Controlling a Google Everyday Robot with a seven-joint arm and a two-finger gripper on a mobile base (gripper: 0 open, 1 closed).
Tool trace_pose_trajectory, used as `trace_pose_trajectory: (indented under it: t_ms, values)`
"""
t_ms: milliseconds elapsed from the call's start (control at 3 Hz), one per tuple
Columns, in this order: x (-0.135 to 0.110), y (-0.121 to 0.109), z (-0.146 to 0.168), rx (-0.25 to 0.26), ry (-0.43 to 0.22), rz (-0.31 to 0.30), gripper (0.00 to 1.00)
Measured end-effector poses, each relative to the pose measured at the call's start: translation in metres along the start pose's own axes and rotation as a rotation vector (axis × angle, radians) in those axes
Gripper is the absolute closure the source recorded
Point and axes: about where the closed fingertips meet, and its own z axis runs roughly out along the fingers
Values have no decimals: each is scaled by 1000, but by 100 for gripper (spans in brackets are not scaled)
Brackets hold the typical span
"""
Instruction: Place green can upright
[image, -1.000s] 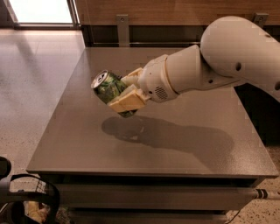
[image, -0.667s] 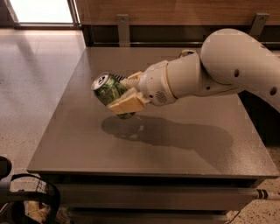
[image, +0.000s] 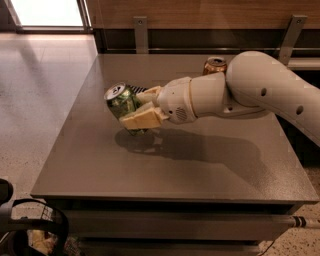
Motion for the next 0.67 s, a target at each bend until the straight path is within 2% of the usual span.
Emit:
trace_pose_trajectory:
  t_ms: [333,667]
  values:
    - [7,-5,6,16,-46,88,100]
    - [15,-9,6,58,-77,162,100]
